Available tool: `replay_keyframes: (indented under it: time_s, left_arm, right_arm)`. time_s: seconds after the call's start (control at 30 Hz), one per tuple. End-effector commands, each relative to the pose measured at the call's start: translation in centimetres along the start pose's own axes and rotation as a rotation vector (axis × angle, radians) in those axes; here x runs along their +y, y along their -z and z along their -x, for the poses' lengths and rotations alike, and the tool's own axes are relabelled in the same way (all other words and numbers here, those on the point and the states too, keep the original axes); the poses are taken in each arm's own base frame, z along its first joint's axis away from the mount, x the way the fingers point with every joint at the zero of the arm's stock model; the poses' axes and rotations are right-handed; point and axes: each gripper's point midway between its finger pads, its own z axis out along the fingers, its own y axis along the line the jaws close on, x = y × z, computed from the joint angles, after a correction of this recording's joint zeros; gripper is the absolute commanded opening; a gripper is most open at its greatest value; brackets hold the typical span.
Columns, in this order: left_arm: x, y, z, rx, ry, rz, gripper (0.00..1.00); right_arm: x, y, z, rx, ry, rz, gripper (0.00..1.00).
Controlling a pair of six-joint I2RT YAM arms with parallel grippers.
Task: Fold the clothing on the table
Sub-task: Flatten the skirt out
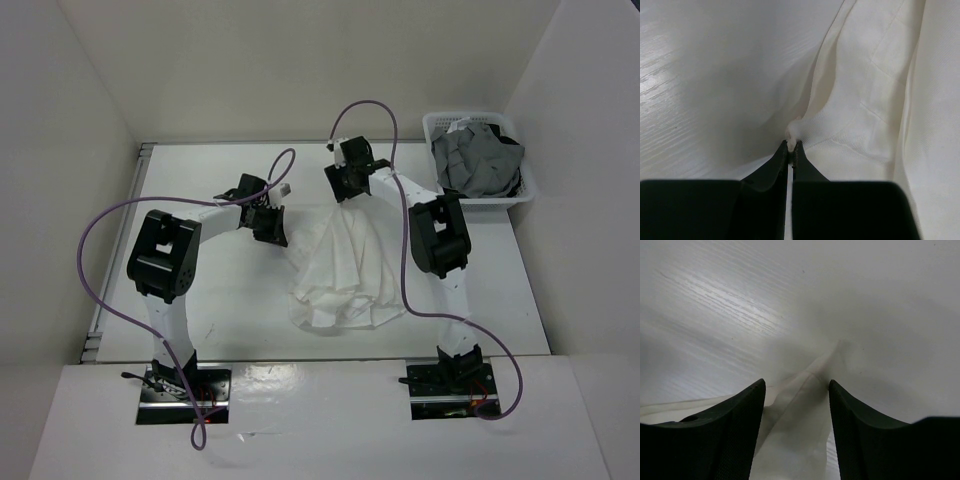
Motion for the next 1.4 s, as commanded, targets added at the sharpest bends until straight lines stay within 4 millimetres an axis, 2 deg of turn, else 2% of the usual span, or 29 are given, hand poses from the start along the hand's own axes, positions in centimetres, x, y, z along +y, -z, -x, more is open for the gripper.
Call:
replay_keyframes:
  time_s: [0.0,0.17,0.27,0.3,0.33,0.37,0.47,0.5,0.57,0.6,0.63,0.67,0.7,0.73,0.77,0.8,0.87,0.9,0.97,1.0,1.07,1.1,1.17,1.2,1.23,1.27,1.3,1.33,1.37]
  left_arm:
    - [0.4,-0.1,-1.3,0.047,-0.035,0.032,0.00]
    - [0.4,-0.1,-1.3,0.047,-0.035,0.032,0.00]
    - [0.4,-0.1,-1.3,0.047,-0.035,0.032,0.00]
    - [0.4,-0.1,-1.3,0.047,-0.035,0.032,0.00]
    - [0.3,0.2,-1.3,0.049,-0.034,0.032,0.00]
    - [0.2,0.4,-1.1,0.040,-0.038,0.032,0.00]
    - [-0.4,2.5,0.8,-0.003,-0.080,0.056,0.00]
    - [-0.6,3.3,1.6,-0.024,-0.088,0.066,0.00]
    - [-1.8,6.3,4.3,-0.106,-0.143,0.084,0.00]
    - [-2.3,7.6,5.5,-0.148,-0.171,0.091,0.00]
    - [-2.8,9.0,6.4,-0.181,-0.182,0.097,0.00]
    - [-4.2,11.9,8.5,-0.271,-0.222,0.105,0.00]
    - [-4.3,13.6,9.3,-0.309,-0.225,0.118,0.00]
    - [-5.5,16.4,10.4,-0.382,-0.258,0.125,0.00]
    - [-5.7,17.8,10.9,-0.412,-0.272,0.147,0.00]
    - [-6.5,19.4,11.8,-0.457,-0.287,0.144,0.00]
    - [-7.4,22.4,12.3,-0.521,-0.328,0.167,0.00]
    - [-8.1,24.0,12.2,-0.552,-0.350,0.169,0.00]
    - [-8.5,25.6,12.0,-0.585,-0.378,0.184,0.00]
    - [-9.2,27.4,12.0,-0.627,-0.410,0.188,0.00]
    - [-8.9,28.6,11.4,-0.656,-0.427,0.224,0.00]
    - [-9.7,30.5,11.3,-0.702,-0.458,0.229,0.00]
    - [-10.0,31.9,10.8,-0.734,-0.471,0.244,0.00]
    - [-10.5,33.3,10.3,-0.771,-0.494,0.248,0.00]
    - [-10.8,33.6,9.8,-0.777,-0.521,0.238,0.00]
    - [-11.5,34.4,9.5,-0.797,-0.547,0.224,0.00]
    - [-12.5,35.3,8.2,-0.807,-0.597,0.192,0.00]
    - [-12.8,35.8,7.7,-0.808,-0.618,0.179,0.00]
    - [-13.5,36.8,6.8,-0.823,-0.643,0.160,0.00]
  right_arm:
    - [-0.2,-0.3,2.5,-0.058,0.020,-0.027,0.58]
    - [-0.6,-1.0,1.6,-0.030,0.038,-0.045,0.47]
    - [-1.3,-1.1,1.2,-0.019,0.030,-0.061,0.25]
    - [-1.3,-1.1,1.2,-0.019,0.030,-0.061,0.11]
    - [-1.4,-0.7,1.6,-0.030,0.030,-0.062,0.04]
    - [-1.9,-0.3,2.0,-0.038,0.023,-0.069,0.00]
    - [-1.7,2.3,3.9,-0.084,0.034,-0.055,0.00]
    - [-1.6,4.5,5.5,-0.129,0.035,-0.045,0.00]
    - [-1.2,7.2,6.6,-0.159,0.046,-0.023,0.00]
    - [-0.7,10.1,8.1,-0.209,0.050,0.003,0.00]
    - [-0.4,11.4,8.5,-0.228,0.053,0.017,0.00]
    - [-0.2,12.8,8.7,-0.239,0.055,0.028,0.00]
    - [0.0,16.0,10.0,-0.293,0.058,0.032,0.00]
    - [0.7,16.9,9.6,-0.296,0.081,0.040,0.00]
    - [1.1,18.2,9.7,-0.315,0.101,0.044,0.00]
    - [1.5,21.3,10.5,-0.370,0.109,0.045,0.00]
    - [2.1,22.9,9.4,-0.377,0.139,0.050,0.00]
    - [2.5,25.1,9.1,-0.406,0.145,0.055,0.00]
    - [3.4,27.3,8.8,-0.442,0.167,0.088,0.00]
    - [4.0,29.4,8.3,-0.478,0.185,0.117,0.00]
    - [4.4,31.6,7.7,-0.524,0.224,0.138,0.00]
    - [4.6,33.5,7.2,-0.577,0.230,0.139,0.00]
    - [5.0,35.3,6.5,-0.625,0.274,0.152,0.00]
    - [5.2,35.3,5.3,-0.621,0.305,0.162,0.00]
    - [5.8,37.0,4.9,-0.653,0.330,0.190,0.00]
    - [6.1,37.7,4.6,-0.653,0.337,0.213,0.00]
    - [6.6,37.9,3.7,-0.628,0.342,0.245,0.00]
    - [7.8,39.7,3.4,-0.664,0.365,0.308,0.00]
    - [8.2,40.5,3.0,-0.674,0.367,0.351,0.00]
